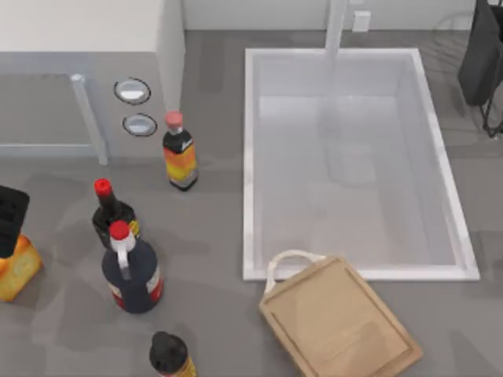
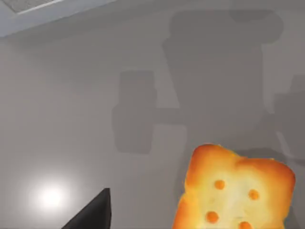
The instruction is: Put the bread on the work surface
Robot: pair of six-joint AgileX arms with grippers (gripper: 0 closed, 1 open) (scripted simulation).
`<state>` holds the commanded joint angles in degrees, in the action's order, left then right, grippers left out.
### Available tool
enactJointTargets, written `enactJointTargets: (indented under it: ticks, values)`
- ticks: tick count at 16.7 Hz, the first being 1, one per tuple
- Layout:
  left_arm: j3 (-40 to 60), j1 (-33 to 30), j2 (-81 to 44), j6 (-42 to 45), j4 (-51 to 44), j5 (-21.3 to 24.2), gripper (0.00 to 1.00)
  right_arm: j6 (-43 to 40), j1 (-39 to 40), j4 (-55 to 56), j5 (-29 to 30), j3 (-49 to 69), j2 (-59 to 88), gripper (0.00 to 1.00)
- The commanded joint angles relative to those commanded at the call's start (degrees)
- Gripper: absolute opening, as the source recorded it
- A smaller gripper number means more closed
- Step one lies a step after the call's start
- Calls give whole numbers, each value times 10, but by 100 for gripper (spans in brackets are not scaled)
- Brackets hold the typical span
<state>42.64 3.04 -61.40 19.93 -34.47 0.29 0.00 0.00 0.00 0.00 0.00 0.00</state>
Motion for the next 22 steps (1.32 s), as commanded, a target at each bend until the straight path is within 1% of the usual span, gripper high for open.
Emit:
enactJointTargets:
  ticks: [3, 6, 9, 11, 17, 19, 22]
  values:
    - [90, 0, -152, 53, -82, 4, 100, 0, 0, 0, 0, 0, 0, 100]
    - [167, 0, -269, 99, -160, 3, 100, 0, 0, 0, 0, 0, 0, 100]
    - [217, 4, -341, 130, -220, -1, 100, 0, 0, 0, 0, 0, 0, 100]
    - [229, 6, -359, 138, -237, -2, 100, 0, 0, 0, 0, 0, 0, 100]
    - [219, 4, -365, 138, -227, -2, 100, 0, 0, 0, 0, 0, 0, 100]
    - [198, 5, -381, 138, -195, -2, 100, 0, 0, 0, 0, 0, 0, 100]
    - [168, 6, -403, 139, -120, -2, 100, 0, 0, 0, 0, 0, 0, 100]
